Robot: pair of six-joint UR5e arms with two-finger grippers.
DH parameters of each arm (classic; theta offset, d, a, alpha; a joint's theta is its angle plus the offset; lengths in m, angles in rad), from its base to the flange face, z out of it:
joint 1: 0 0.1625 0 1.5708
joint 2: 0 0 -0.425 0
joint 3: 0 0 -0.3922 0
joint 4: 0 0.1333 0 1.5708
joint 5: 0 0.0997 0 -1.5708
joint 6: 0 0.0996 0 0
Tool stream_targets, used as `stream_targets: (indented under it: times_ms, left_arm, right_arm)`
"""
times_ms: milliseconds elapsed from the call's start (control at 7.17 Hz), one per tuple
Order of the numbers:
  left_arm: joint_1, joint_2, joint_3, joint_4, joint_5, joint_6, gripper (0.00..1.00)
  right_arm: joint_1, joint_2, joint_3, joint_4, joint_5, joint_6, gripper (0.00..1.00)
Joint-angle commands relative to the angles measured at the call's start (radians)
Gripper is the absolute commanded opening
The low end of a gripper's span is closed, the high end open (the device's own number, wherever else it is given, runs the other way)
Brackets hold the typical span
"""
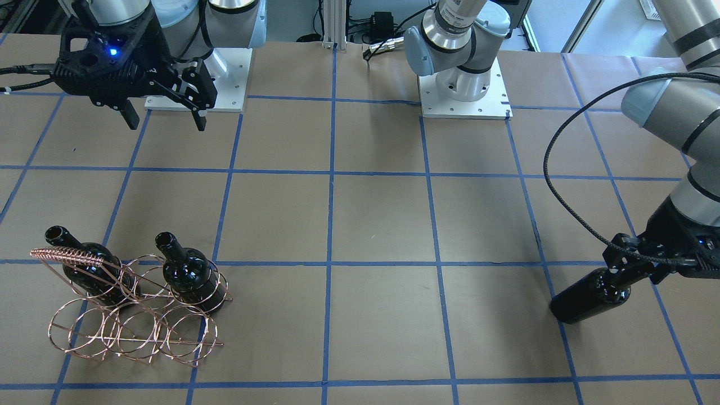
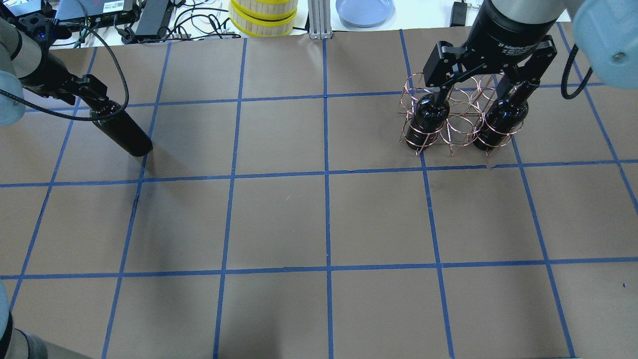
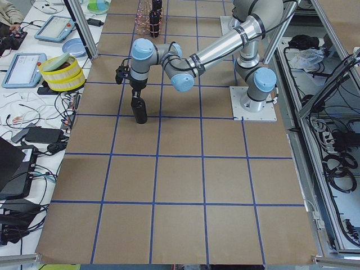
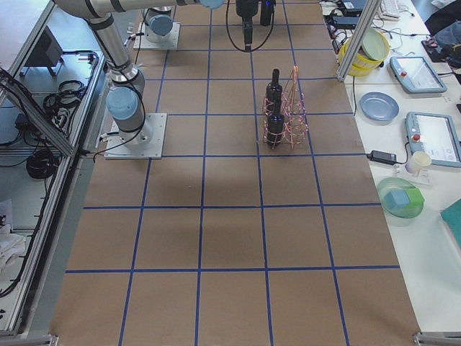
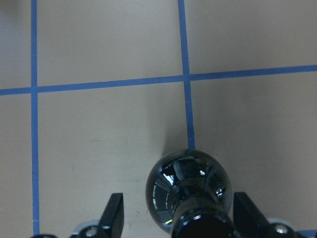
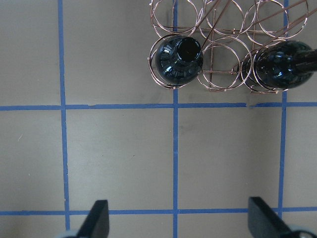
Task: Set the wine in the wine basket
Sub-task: 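Close the left gripper on the bottle neck and lift it upright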
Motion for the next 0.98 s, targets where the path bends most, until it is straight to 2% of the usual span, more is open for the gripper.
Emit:
stream_targets:
  times_ms: [0,419,558,837]
  left_arm:
    - [-0.014,0.011,0.001,0.0,-0.002,-0.001,0.76]
    - [-0.011,0.014,0.003,0.001,-0.002,0.016,0.71]
    - [-0.011,0.014,0.003,0.001,-0.001,0.013,0.66]
    - [-0.011,0.015,0.001,0.0,0.001,0.009,0.49]
  right_arm:
    - [0.0,0.0,0.0,-0.001,0.0,0.0,1.0]
    - [0.0,0.002,0.0,-0.001,0.0,0.0,1.0]
    - [0.0,0.002,0.0,-0.001,0.0,0.0,1.0]
    - [0.0,0.002,0.0,-0.001,0.0,0.0,1.0]
